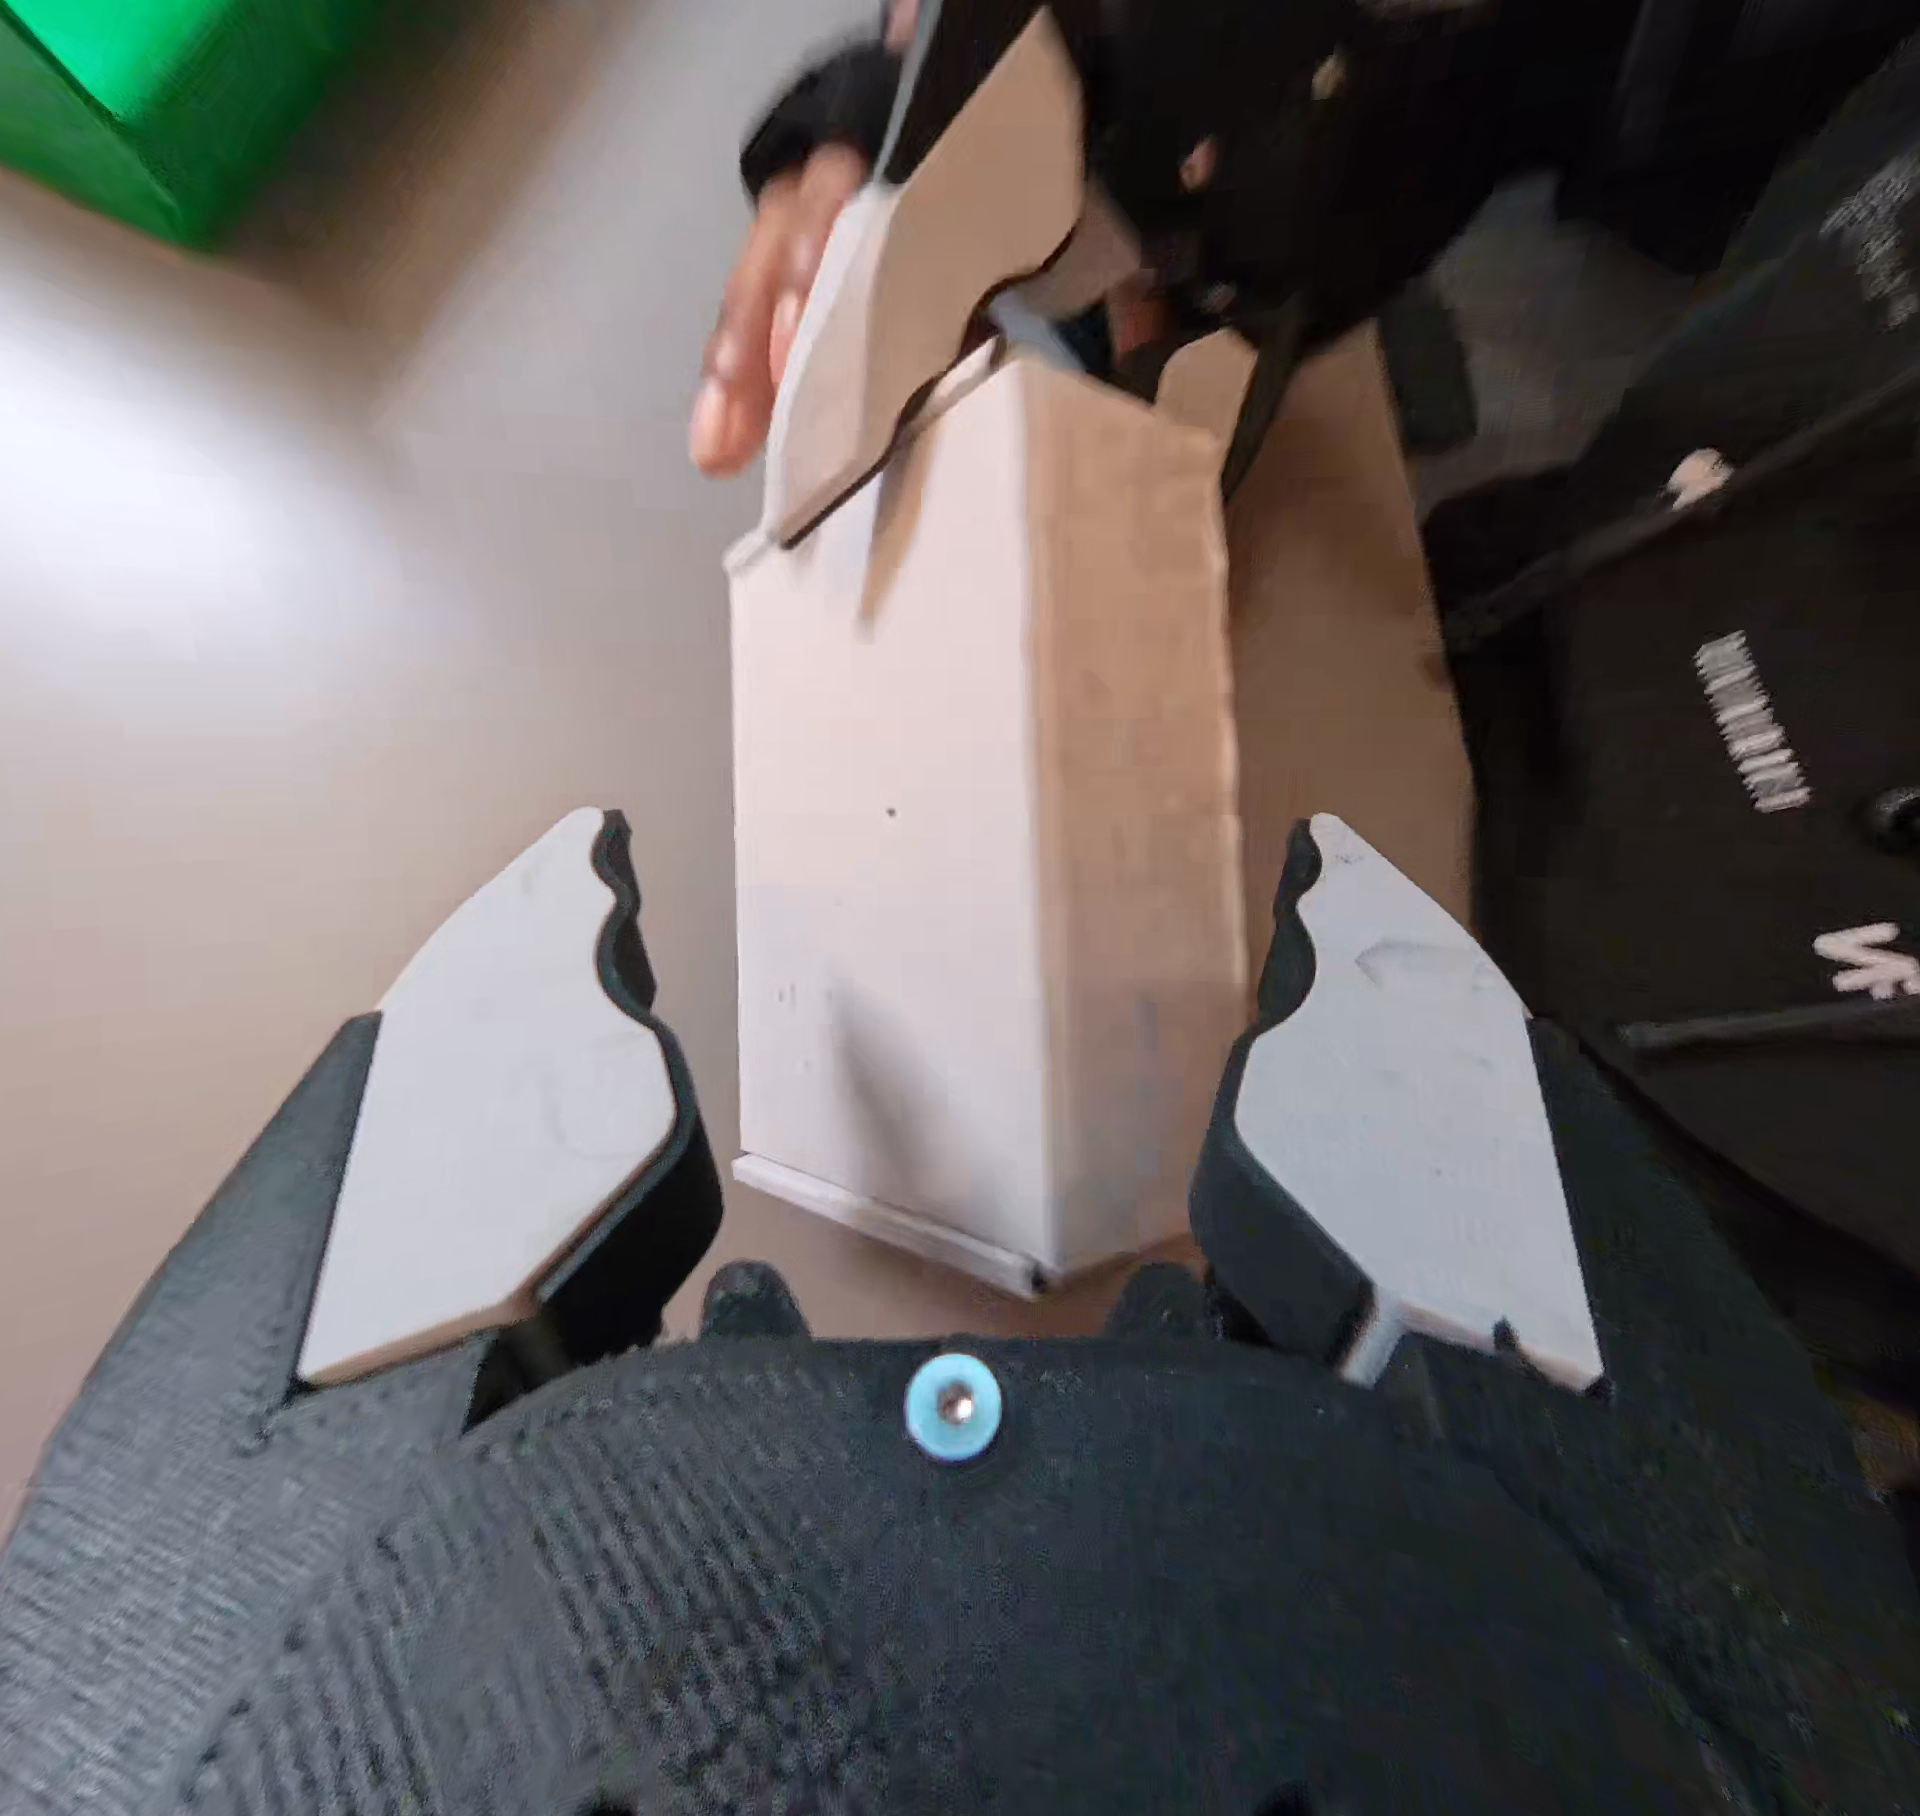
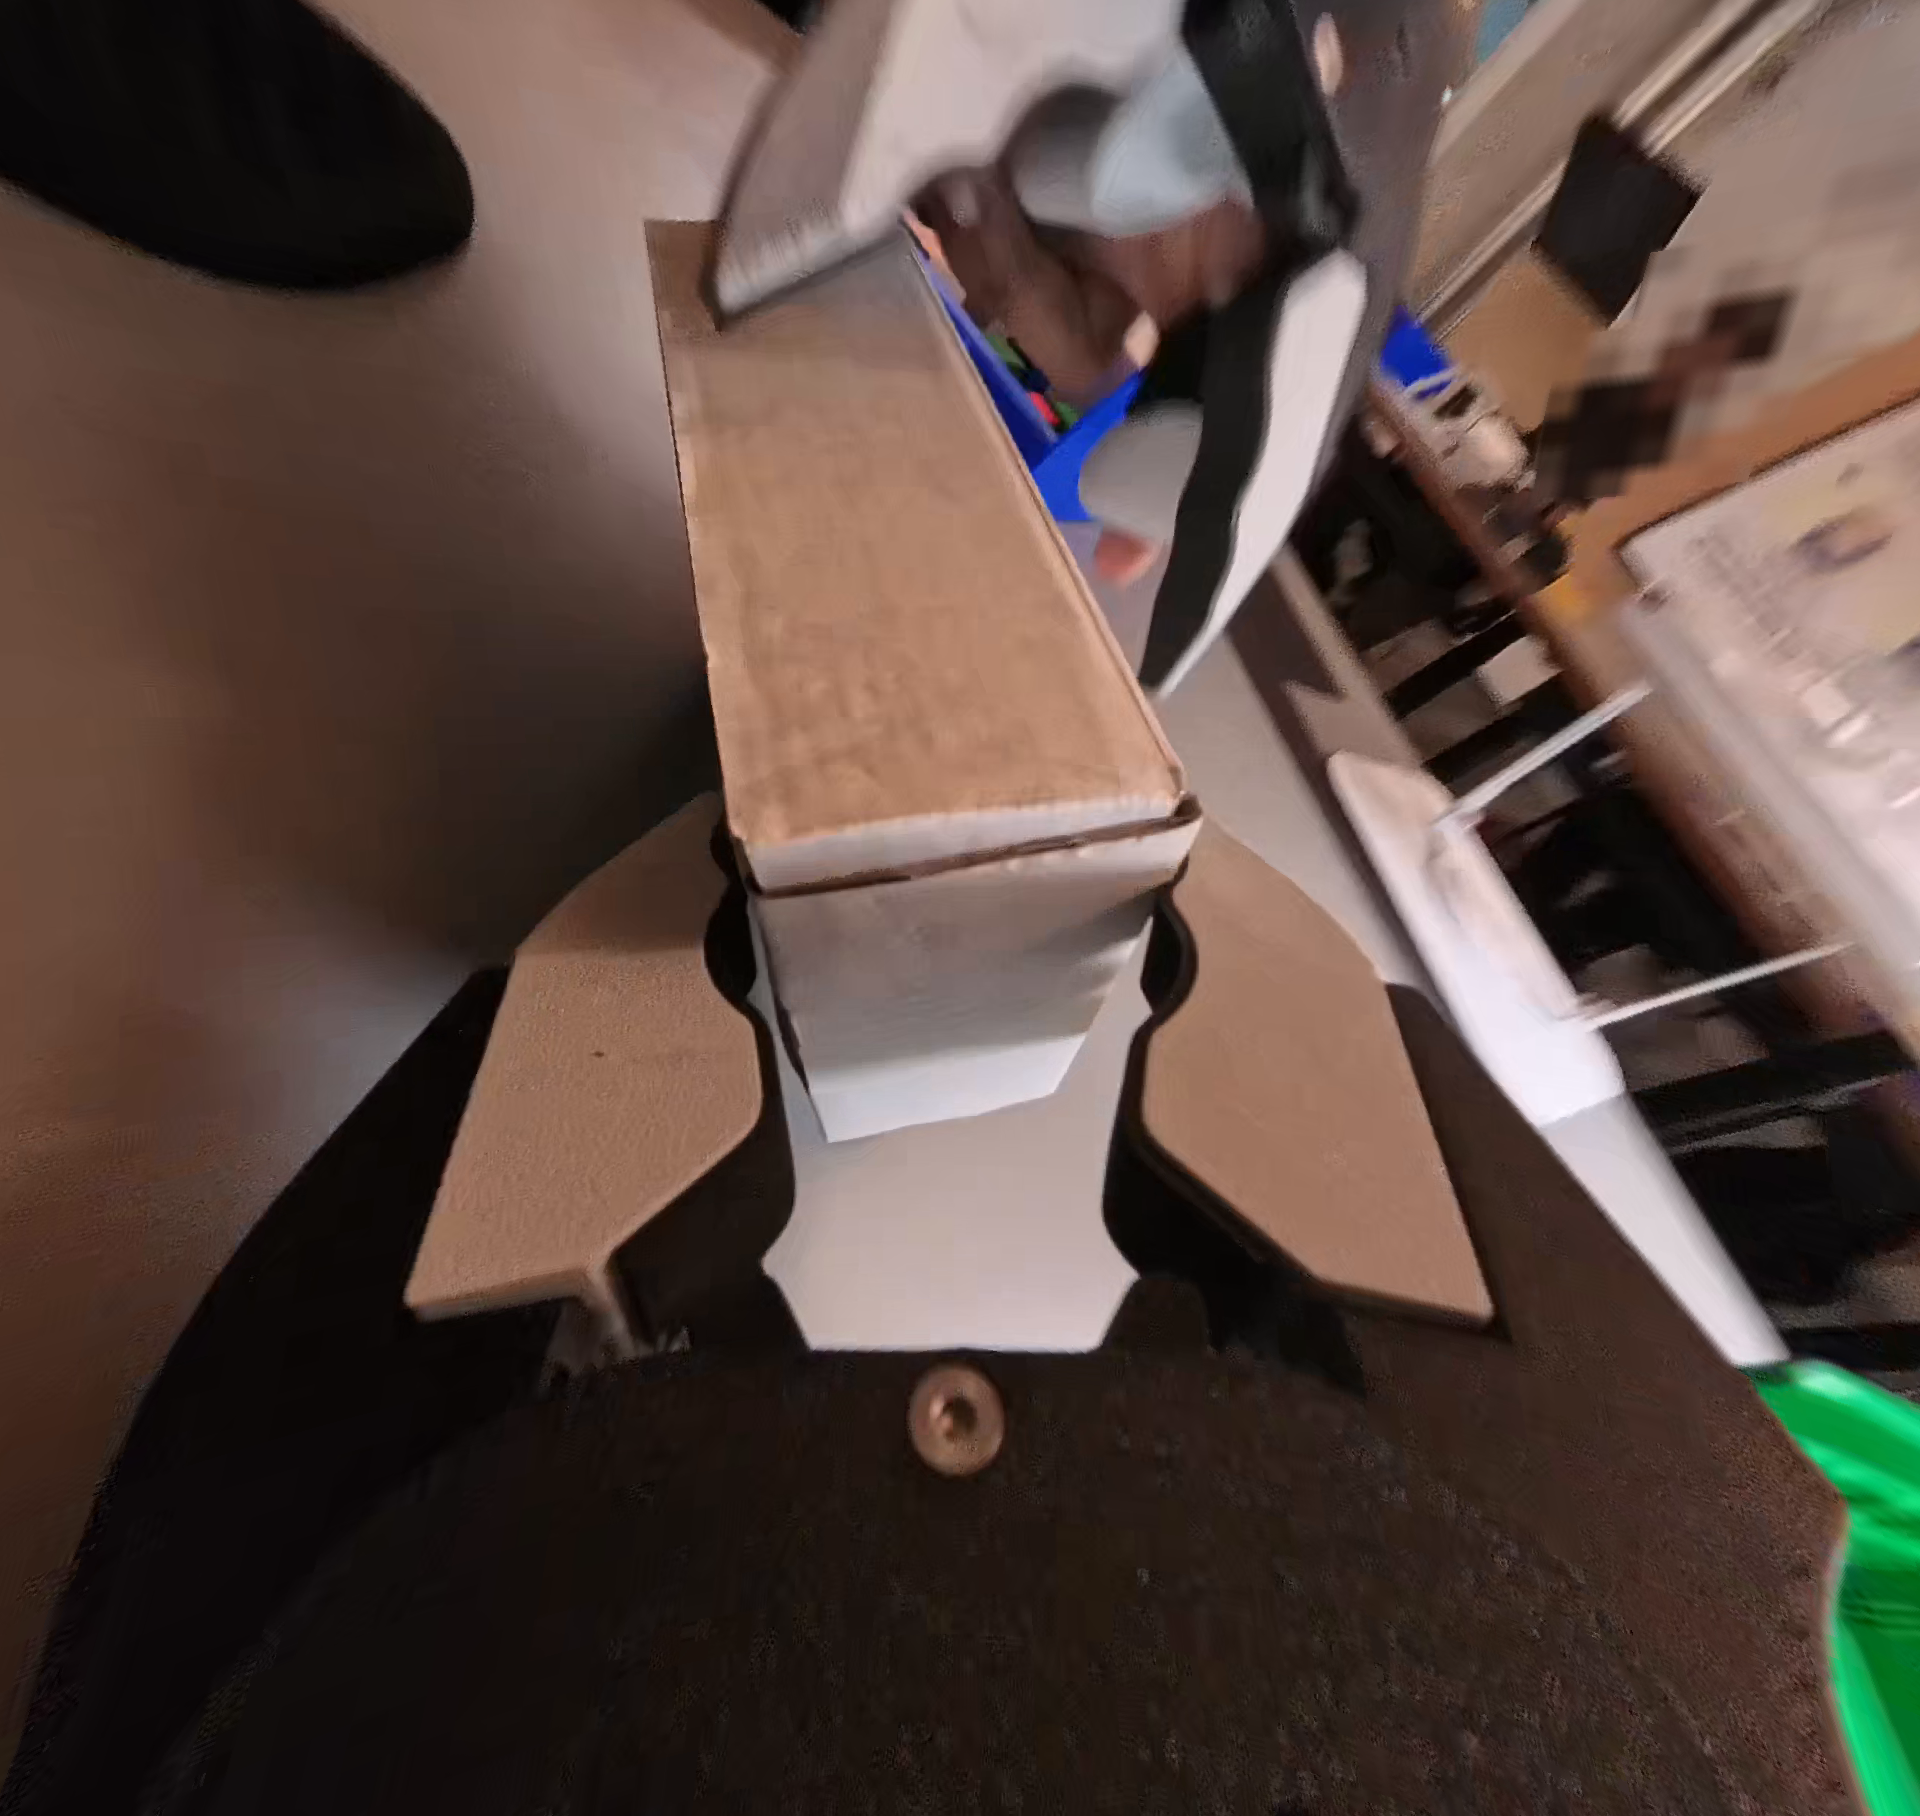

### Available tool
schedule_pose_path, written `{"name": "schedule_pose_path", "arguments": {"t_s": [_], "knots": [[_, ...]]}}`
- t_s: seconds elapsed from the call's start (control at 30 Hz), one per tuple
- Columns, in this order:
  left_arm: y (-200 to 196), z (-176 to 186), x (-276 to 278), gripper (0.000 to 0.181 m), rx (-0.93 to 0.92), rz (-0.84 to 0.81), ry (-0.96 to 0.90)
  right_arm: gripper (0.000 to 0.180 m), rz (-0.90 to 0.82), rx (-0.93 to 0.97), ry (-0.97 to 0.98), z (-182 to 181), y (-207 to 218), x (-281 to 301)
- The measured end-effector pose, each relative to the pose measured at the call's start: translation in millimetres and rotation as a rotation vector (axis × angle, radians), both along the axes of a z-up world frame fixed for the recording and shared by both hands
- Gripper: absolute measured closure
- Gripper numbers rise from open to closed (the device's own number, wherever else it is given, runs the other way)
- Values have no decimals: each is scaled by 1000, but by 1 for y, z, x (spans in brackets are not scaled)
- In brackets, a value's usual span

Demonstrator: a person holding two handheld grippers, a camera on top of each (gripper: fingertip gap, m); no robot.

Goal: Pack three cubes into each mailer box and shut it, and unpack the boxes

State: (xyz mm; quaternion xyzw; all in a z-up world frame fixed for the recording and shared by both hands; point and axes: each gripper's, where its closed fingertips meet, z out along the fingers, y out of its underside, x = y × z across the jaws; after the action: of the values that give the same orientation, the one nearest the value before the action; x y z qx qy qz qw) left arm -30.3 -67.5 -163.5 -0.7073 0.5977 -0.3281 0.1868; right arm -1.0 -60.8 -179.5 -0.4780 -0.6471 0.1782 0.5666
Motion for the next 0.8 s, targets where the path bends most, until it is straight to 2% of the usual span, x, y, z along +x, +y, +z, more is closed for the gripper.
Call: {"name": "schedule_pose_path", "arguments": {"t_s": [0.1,0.17,0.33,0.43,0.5,0.57,0.67,0.73,0.8], "knots": [[0,33,-6,74,74,87,-231,106,8,-278,30,-7,8,13],[2,37,-17,80,154,174,-319,107,19,-408,63,-5,11,19],[-2,-18,-27,79,233,320,-305,107,32,-579,124,-3,20,25],[7,-44,-19,84,204,390,-298,107,51,-607,87,-14,16,22],[5,-53,-11,97,172,363,-308,107,55,-592,74,-16,13,19],[5,-53,-8,101,187,353,-318,106,12,-569,57,-15,17,21],[5,-56,-10,104,223,367,-276,104,-81,-488,101,10,27,31],[5,-57,-11,104,235,380,-258,110,-139,-395,147,40,29,37],[4,-56,-11,104,223,386,-261,115,-182,-281,105,55,25,35]]}}
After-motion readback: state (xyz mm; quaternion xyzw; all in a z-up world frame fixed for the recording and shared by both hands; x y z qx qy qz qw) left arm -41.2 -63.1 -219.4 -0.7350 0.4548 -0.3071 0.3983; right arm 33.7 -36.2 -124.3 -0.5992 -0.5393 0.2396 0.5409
